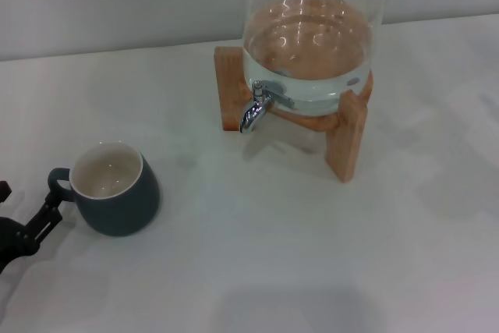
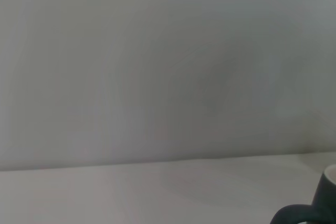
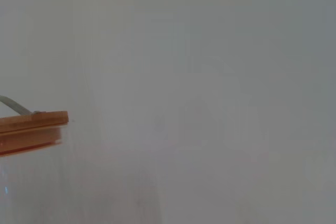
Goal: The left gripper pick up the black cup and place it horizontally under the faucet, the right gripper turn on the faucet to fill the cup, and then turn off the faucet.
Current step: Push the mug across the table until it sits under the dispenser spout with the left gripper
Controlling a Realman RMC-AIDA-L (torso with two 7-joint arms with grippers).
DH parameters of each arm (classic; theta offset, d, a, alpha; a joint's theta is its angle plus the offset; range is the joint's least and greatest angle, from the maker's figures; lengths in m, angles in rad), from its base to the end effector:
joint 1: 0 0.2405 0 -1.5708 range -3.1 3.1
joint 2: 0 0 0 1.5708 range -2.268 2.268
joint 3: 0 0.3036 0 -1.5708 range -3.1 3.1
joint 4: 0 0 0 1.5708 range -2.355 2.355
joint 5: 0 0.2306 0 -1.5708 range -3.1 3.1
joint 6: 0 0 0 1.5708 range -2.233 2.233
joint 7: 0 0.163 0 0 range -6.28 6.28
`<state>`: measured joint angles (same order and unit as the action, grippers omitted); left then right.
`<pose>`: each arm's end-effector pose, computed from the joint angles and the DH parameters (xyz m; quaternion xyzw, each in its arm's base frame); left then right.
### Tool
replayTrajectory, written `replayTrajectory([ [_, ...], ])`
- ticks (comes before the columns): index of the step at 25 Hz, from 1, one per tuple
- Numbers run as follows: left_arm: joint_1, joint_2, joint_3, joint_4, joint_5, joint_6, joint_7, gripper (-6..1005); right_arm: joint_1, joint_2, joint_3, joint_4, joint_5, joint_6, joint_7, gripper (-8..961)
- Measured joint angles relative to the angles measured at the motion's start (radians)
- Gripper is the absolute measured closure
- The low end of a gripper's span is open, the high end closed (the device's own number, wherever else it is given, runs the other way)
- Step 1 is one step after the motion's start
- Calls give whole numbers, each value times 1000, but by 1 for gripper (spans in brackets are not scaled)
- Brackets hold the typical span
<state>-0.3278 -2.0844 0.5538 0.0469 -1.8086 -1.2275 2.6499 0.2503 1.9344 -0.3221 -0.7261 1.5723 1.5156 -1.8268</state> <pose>-0.4180 0.3036 -0.0796 -0.7861 -0.2894 -0.2713 0.4740 0.4206 0.3189 0.1619 -0.7583 0.2513 0.3568 0.4843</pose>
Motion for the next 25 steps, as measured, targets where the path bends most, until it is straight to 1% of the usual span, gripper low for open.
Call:
replayTrajectory([
  [5, -24, -1, 0, 0, 19, 32, -2, 138, 0, 0, 3, -1, 0, 0, 0, 176],
  [11, -37, -1, 0, 1, 23, 34, -2, 151, 0, 0, 3, -2, 0, 0, 0, 176],
  [25, -47, 0, -2, 5, 18, 34, -2, 189, -2, 0, 3, 0, 13, 1, 0, 175],
])
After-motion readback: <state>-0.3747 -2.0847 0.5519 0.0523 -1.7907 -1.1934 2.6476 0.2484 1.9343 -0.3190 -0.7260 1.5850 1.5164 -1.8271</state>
